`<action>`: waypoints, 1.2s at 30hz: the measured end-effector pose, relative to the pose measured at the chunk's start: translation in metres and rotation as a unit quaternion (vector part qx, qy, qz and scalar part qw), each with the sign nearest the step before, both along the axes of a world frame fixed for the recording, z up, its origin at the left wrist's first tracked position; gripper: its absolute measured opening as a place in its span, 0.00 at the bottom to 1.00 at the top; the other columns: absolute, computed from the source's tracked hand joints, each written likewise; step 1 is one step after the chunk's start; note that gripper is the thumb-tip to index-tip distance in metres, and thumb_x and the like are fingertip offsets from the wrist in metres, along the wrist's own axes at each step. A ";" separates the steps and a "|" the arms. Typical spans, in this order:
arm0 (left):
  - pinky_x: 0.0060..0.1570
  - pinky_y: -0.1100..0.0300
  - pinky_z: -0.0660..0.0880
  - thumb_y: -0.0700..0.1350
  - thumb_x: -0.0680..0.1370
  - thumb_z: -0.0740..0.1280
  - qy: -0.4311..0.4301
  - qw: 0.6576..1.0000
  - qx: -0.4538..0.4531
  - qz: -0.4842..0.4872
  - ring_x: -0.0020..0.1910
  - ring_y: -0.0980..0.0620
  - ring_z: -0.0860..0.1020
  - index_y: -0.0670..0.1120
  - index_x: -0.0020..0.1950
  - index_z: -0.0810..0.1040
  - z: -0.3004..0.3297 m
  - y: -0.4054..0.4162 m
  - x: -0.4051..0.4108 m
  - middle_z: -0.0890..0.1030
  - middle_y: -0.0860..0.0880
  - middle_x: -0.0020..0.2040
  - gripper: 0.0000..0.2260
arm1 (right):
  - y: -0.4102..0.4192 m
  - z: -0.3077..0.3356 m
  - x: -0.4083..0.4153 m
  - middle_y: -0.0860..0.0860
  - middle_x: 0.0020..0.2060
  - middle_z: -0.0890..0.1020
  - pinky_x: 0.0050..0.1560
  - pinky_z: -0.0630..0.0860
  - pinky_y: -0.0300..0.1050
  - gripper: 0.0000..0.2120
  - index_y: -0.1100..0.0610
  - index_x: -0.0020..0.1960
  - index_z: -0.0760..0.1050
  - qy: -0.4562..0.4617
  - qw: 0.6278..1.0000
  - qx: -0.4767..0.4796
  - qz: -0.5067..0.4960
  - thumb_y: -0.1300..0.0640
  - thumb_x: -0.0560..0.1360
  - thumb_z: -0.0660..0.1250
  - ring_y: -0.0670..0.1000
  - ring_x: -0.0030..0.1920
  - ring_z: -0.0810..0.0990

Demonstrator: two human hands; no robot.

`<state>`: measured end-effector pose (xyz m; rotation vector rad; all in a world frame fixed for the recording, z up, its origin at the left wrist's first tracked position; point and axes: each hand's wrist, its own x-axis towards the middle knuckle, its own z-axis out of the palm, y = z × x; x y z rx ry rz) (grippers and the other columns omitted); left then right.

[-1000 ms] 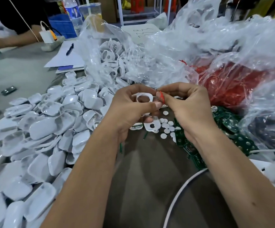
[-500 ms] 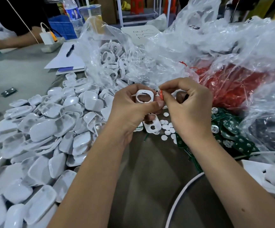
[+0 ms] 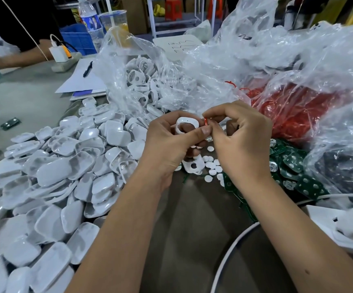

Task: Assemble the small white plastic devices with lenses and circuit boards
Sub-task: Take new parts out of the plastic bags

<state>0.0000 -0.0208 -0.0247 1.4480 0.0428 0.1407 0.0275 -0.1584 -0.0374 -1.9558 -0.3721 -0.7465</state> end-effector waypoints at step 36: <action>0.32 0.56 0.78 0.38 0.71 0.79 -0.142 0.985 0.091 0.023 0.33 0.51 0.79 0.44 0.42 0.82 -0.013 0.001 0.013 0.82 0.50 0.35 0.07 | -0.001 0.013 -0.002 0.57 0.35 0.87 0.28 0.81 0.40 0.05 0.61 0.45 0.83 0.387 0.817 0.384 0.188 0.69 0.75 0.73 0.50 0.30 0.85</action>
